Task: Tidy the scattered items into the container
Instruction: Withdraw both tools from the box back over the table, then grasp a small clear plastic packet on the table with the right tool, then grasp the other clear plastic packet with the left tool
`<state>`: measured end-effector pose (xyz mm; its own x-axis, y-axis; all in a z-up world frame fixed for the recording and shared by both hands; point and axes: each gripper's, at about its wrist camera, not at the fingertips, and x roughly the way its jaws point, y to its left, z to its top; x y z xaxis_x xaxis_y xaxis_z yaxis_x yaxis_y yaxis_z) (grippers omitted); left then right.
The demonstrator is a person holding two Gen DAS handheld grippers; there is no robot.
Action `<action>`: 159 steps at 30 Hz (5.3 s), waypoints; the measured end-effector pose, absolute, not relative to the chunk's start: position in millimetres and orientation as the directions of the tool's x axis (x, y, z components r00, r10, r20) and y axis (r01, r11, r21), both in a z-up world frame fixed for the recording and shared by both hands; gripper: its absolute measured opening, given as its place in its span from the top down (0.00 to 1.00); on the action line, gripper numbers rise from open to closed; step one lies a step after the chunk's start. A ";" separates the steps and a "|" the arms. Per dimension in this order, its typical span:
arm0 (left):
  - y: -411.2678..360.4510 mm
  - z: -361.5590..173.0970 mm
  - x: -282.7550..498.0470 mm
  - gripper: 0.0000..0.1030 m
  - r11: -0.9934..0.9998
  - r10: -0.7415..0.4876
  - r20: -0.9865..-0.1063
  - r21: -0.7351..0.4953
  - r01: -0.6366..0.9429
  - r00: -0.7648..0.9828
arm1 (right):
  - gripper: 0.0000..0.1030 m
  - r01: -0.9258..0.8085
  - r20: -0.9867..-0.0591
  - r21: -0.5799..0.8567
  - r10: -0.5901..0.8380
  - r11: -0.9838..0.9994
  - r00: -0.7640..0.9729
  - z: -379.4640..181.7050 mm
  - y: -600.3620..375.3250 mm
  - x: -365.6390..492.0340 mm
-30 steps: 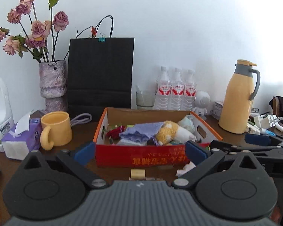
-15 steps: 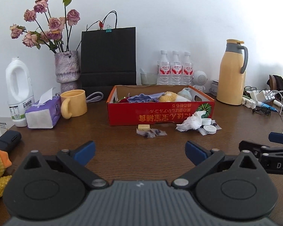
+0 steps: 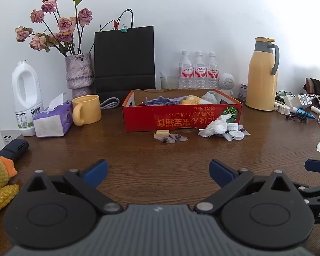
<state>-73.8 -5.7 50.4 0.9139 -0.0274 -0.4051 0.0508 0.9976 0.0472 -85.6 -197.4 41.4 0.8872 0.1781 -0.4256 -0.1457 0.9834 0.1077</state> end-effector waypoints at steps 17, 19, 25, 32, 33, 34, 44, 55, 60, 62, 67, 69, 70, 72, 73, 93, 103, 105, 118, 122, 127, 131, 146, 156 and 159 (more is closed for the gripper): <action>-8.5 35.5 22.4 0.00 0.989 -0.032 -0.541 0.102 0.103 0.841 | 0.08 -0.185 -0.503 0.179 0.251 0.966 0.827 42.7 -211.8 -15.6; -7.7 32.1 34.4 0.00 0.989 -0.035 -0.553 0.099 0.107 0.832 | 0.11 -0.188 -0.496 0.186 0.258 0.964 0.829 44.3 -212.3 -1.3; -4.7 27.4 70.7 0.00 0.987 -0.091 -0.577 0.057 0.151 0.811 | 0.26 -0.238 -0.527 0.151 0.281 0.960 0.802 50.5 -199.3 42.3; 2.2 20.8 126.9 0.30 0.980 -0.169 -0.600 -0.019 0.197 0.782 | 0.28 -0.242 -0.506 0.135 0.277 0.961 0.817 62.4 -197.1 84.6; 8.3 20.1 129.5 0.32 0.982 -0.169 -0.598 -0.034 0.186 0.784 | 0.28 -0.257 -0.504 0.134 0.289 0.957 0.814 62.7 -195.2 88.2; 15.4 19.8 131.9 0.33 0.986 -0.161 -0.595 -0.054 0.161 0.787 | 0.28 -0.277 -0.508 0.129 0.304 0.952 0.806 61.8 -191.7 92.8; 53.4 23.5 138.3 0.48 0.985 -0.129 -0.560 -0.170 0.039 0.818 | 0.45 -0.561 -0.621 0.011 0.445 0.828 0.645 32.7 -131.9 155.5; 72.3 21.9 133.2 0.39 0.981 -0.098 -0.555 -0.195 -0.014 0.826 | 0.66 -0.639 -0.624 0.024 0.511 0.769 0.591 24.8 -120.0 194.0; 59.8 20.1 130.0 0.36 0.984 -0.142 -0.547 -0.168 0.058 0.825 | 0.84 -0.632 -0.622 0.025 0.507 0.775 0.597 27.1 -123.2 184.8; 49.7 19.3 127.1 0.28 0.982 -0.180 -0.538 -0.147 0.119 0.824 | 0.90 -0.610 -0.606 0.010 0.490 0.793 0.627 30.7 -128.4 175.5; 22.7 12.9 131.0 0.33 0.968 -0.240 -0.558 -0.080 0.237 0.794 | 0.93 -0.522 -0.525 0.056 0.470 0.851 0.710 46.7 -164.5 147.6; 18.3 7.1 139.8 0.47 0.957 -0.277 -0.595 -0.102 0.271 0.754 | 0.93 -0.515 -0.500 0.075 0.478 0.854 0.722 50.6 -173.5 140.0; 16.7 4.4 142.7 0.49 0.956 -0.279 -0.603 -0.103 0.273 0.748 | 0.93 -0.514 -0.486 0.091 0.489 0.853 0.725 52.3 -177.2 137.6; 12.9 2.8 146.0 0.49 0.958 -0.267 -0.606 -0.085 0.272 0.749 | 0.93 -0.520 -0.472 0.100 0.501 0.848 0.725 54.8 -180.1 134.7; 11.2 2.0 147.1 0.50 0.959 -0.261 -0.605 -0.076 0.272 0.752 | 0.93 -0.524 -0.468 0.096 0.503 0.846 0.727 56.0 -179.8 133.5; -23.5 4.4 159.5 0.50 0.984 -0.157 -0.628 -0.038 0.172 0.762 | 0.92 -0.493 -0.460 0.098 0.479 0.864 0.748 56.8 -185.7 125.9; -28.9 2.9 147.6 0.99 0.976 -0.180 -0.606 -0.012 0.217 0.775 | 0.92 -0.481 -0.458 0.110 0.474 0.870 0.752 57.9 -192.6 123.0; -31.0 4.2 140.2 0.99 0.974 -0.182 -0.599 -0.002 0.226 0.779 | 0.92 -0.478 -0.458 0.113 0.473 0.871 0.753 57.7 -193.1 123.3; -29.6 27.6 102.4 0.99 0.965 -0.217 -0.570 -0.004 0.262 0.792 | 0.92 -0.446 -0.442 0.152 0.464 0.882 0.768 56.1 -203.2 113.4; -23.8 43.0 77.9 1.00 0.965 -0.227 -0.529 -0.007 0.263 0.818 | 0.92 -0.423 -0.434 0.162 0.449 0.892 0.781 58.6 -207.9 101.7; -18.2 59.2 55.3 0.99 0.970 -0.217 -0.477 -0.008 0.243 0.851 | 0.92 -0.402 -0.418 0.166 0.434 0.900 0.798 66.0 -206.6 76.2; -25.8 47.5 71.9 0.89 0.944 -0.273 -0.523 0.014 0.329 0.807 | 0.88 -0.369 -0.433 0.167 0.405 0.914 0.805 67.5 -216.3 58.3; -10.3 16.3 111.2 0.18 0.972 -0.189 -0.596 0.001 0.236 0.781 | 0.58 -0.310 -0.567 0.188 0.361 0.932 0.741 33.2 -185.5 111.1; -19.2 20.7 96.3 0.18 0.876 -0.316 -0.557 0.139 0.461 0.768 | 0.89 -0.305 -0.604 0.107 0.306 0.946 0.736 23.8 -175.7 115.2; -34.8 15.8 100.7 0.31 0.847 -0.336 -0.580 0.159 0.507 0.743 | 0.90 -0.268 -0.577 0.134 0.295 0.954 0.762 26.8 -185.8 113.6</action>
